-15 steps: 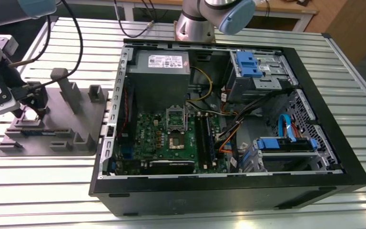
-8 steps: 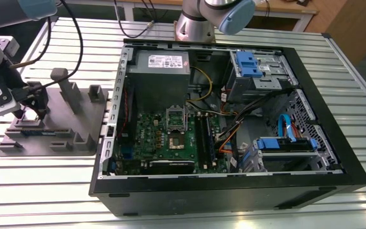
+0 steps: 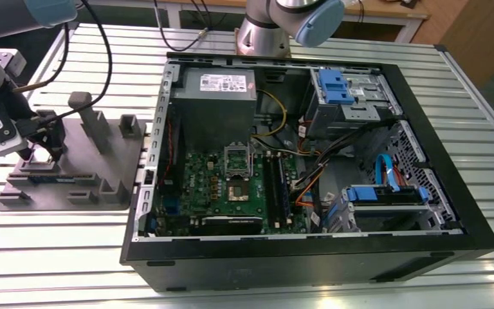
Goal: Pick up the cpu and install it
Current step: 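Pick up the cpu and move it towards the insertion slot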
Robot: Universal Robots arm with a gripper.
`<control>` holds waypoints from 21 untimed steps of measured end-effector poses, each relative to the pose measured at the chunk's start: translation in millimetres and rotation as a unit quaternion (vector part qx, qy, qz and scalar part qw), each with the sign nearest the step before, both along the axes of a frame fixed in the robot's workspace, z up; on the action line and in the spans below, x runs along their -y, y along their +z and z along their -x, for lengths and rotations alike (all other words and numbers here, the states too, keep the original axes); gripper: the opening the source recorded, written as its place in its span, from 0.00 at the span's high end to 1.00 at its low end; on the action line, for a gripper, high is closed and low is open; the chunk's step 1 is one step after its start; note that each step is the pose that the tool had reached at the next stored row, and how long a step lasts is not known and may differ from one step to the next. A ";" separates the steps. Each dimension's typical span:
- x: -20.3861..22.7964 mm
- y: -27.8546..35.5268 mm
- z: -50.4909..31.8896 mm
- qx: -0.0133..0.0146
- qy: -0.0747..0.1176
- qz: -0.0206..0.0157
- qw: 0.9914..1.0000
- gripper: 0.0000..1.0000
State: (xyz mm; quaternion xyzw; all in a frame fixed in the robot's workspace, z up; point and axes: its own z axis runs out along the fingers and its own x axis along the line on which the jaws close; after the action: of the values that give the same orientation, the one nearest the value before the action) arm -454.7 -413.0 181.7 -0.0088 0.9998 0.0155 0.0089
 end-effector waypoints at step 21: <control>0.0 1.2 0.0 0.000 0.000 0.000 1.000 0.42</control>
State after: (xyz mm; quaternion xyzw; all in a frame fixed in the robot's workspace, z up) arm -454.7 -413.0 182.9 -0.0088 0.9998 0.0154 0.0087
